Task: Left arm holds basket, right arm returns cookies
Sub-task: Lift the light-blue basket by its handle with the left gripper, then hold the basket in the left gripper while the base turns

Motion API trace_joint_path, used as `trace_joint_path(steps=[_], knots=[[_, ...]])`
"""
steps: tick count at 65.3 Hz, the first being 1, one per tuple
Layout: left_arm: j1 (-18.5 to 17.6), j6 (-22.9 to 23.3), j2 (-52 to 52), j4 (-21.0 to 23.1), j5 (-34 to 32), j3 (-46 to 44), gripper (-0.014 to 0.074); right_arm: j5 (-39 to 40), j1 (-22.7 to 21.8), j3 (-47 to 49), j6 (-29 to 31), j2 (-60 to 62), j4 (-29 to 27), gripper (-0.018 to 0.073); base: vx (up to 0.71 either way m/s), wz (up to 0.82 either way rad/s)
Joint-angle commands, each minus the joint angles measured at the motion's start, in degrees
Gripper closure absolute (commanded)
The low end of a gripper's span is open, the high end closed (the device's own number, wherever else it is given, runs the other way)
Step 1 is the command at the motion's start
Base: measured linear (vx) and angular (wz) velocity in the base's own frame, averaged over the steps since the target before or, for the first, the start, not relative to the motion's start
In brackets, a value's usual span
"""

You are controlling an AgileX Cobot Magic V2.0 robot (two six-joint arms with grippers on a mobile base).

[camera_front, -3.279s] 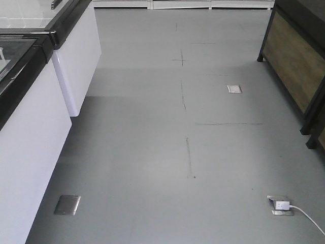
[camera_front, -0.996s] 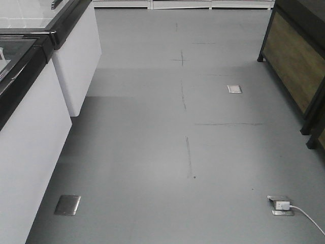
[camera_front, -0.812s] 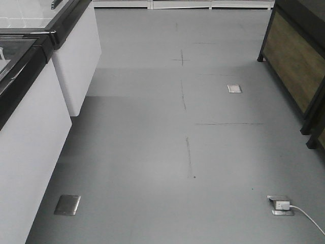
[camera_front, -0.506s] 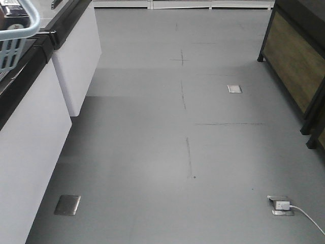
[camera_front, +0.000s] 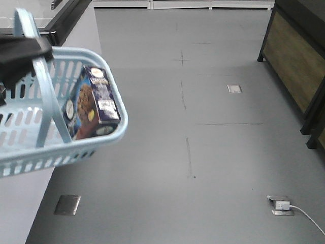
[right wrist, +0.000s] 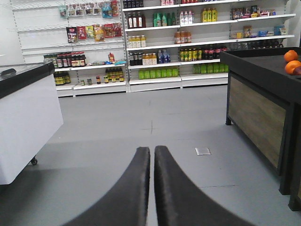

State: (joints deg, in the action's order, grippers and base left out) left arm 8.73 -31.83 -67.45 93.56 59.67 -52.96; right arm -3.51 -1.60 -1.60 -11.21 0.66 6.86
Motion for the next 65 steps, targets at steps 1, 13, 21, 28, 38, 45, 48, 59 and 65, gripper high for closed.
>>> trace_joint_path(steps=[1,13,21,28,38,45,48,59,65], knots=[[-3.82,-4.33,3.06,8.61,0.05,3.59,0.0601,3.97,0.01,-1.03,0.22,0.7,0.55,0.057,0.0,0.0],[-12.0,-10.3,3.36,8.61,-1.98,12.36,0.0601,3.97,0.01,-1.03,0.22,0.7,0.55,0.057,0.0,0.0],[-16.66,-11.49,2.89,8.61,-4.89,15.55,0.0601,3.97,0.01,-1.03,0.22,0.7,0.55,0.057,0.0,0.0],[-19.88,-11.76,2.72,8.61,-6.61,15.91,0.0601,3.97,0.01,-1.03,0.22,0.7,0.55,0.057,0.0,0.0],[-22.81,-11.76,2.72,8.61,-7.74,14.91,0.0601,3.97,0.01,-1.03,0.22,0.7,0.55,0.057,0.0,0.0],[-24.65,-11.54,2.72,8.61,-7.99,14.25,0.0601,3.97,0.01,-1.03,0.22,0.7,0.55,0.057,0.0,0.0],[-25.49,-11.43,2.72,8.61,-8.15,13.63,0.0601,3.97,0.01,-1.03,0.22,0.7,0.55,0.057,0.0,0.0],[-27.75,-10.51,2.72,8.61,-9.67,11.92,0.0601,3.97,0.01,-1.03,0.22,0.7,0.55,0.057,0.0,0.0],[-29.01,-10.49,2.72,8.61,-10.34,11.86,0.0601,3.97,0.01,-1.03,0.22,0.7,0.55,0.057,0.0,0.0]])
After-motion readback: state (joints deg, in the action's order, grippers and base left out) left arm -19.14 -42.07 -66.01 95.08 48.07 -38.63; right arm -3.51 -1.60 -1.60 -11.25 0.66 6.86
